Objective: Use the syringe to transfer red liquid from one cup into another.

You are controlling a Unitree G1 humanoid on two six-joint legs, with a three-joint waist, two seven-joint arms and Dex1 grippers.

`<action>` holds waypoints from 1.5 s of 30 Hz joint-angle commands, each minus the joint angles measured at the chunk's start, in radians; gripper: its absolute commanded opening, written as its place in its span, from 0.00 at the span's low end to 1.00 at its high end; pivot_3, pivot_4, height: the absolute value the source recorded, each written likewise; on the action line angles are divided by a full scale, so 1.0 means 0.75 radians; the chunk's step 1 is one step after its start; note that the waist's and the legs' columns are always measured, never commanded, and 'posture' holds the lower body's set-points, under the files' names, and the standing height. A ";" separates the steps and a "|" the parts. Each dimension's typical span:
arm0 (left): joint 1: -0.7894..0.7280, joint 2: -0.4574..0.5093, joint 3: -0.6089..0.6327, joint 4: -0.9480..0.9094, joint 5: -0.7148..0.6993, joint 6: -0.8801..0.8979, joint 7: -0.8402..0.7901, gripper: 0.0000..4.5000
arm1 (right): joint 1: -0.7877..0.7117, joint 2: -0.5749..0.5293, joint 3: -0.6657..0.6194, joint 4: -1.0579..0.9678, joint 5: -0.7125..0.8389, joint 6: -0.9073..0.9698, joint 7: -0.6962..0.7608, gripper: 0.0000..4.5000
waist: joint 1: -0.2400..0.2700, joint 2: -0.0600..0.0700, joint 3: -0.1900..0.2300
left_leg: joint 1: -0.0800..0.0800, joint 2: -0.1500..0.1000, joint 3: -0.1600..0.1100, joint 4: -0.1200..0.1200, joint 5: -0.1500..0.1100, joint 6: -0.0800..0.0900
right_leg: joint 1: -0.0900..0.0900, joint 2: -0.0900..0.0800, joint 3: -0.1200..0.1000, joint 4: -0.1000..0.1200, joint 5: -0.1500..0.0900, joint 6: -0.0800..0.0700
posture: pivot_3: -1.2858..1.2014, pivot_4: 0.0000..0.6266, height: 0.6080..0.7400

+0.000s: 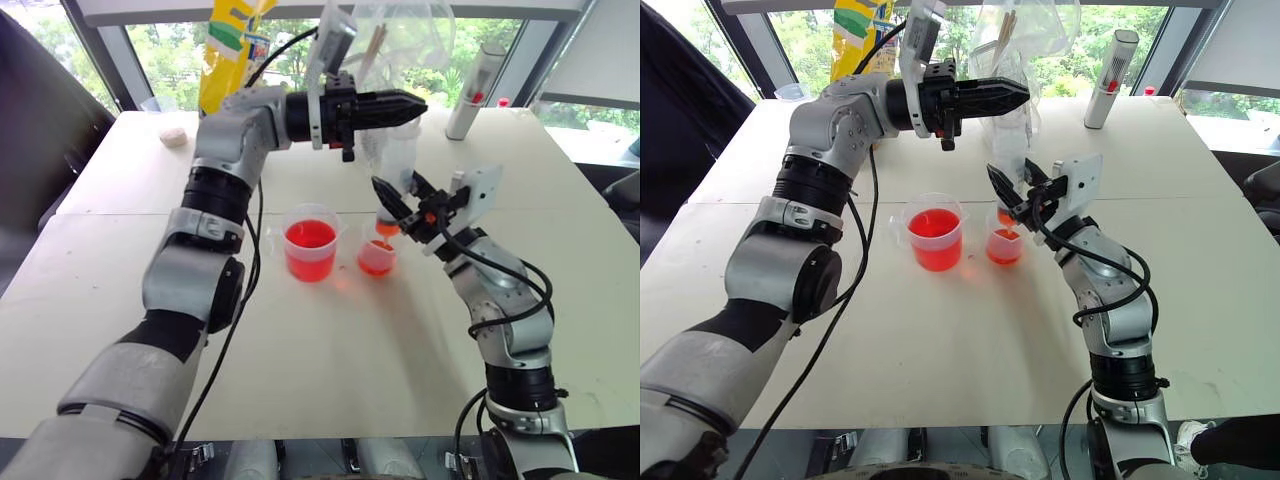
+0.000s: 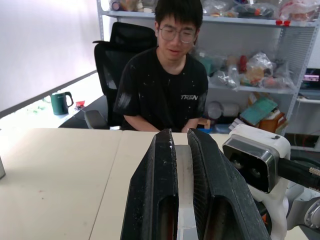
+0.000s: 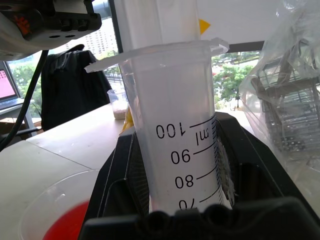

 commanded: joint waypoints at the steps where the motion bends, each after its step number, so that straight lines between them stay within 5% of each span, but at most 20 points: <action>1: 0.034 -0.028 -0.075 -0.046 0.027 0.014 -0.047 0.02 | -0.095 -0.015 -0.061 -0.068 0.041 -0.012 -0.025 0.32 | 0.000 0.000 0.000 | 0.000 0.000 0.000 0.000 0.000 0.000 | 0.000 0.000 0.000 0.000 0.000 0.000 | 0.52 0.24 0.99; 31: 0.160 -0.061 -0.058 -0.126 0.059 -0.023 0.048 0.02 | -0.127 -0.068 -0.102 -0.156 0.114 0.106 -0.053 0.32 | 0.001 0.000 0.000 | 0.000 0.000 0.000 0.000 0.000 0.000 | 0.000 0.000 0.000 0.000 0.000 0.000 | 0.52 0.24 0.99; 35: 0.107 -0.027 0.003 -0.119 0.019 0.004 0.075 0.37 | -0.119 -0.040 -0.095 -0.146 0.130 0.113 -0.067 0.32 | 0.001 0.000 0.000 | 0.000 0.000 0.000 0.000 0.000 0.000 | 0.000 0.000 0.000 0.000 0.000 0.000 | 0.52 0.24 0.99; 40: -0.011 0.044 0.118 0.003 -0.022 -0.048 0.174 0.93 | -0.106 -0.005 -0.061 -0.131 0.130 0.109 -0.077 0.32 | -0.002 0.000 0.000 | 0.001 0.000 0.000 0.000 0.000 0.000 | 0.000 0.001 0.000 0.000 0.000 0.000 | 0.52 0.24 0.99; 45: -0.046 0.184 0.175 0.051 -0.023 -0.072 0.193 0.93 | -0.106 0.021 -0.045 -0.110 0.121 0.101 -0.077 0.32 | -0.002 0.000 0.000 | 0.001 0.001 0.000 -0.001 0.000 0.000 | 0.000 0.001 0.001 0.000 0.000 0.000 | 0.52 0.24 0.99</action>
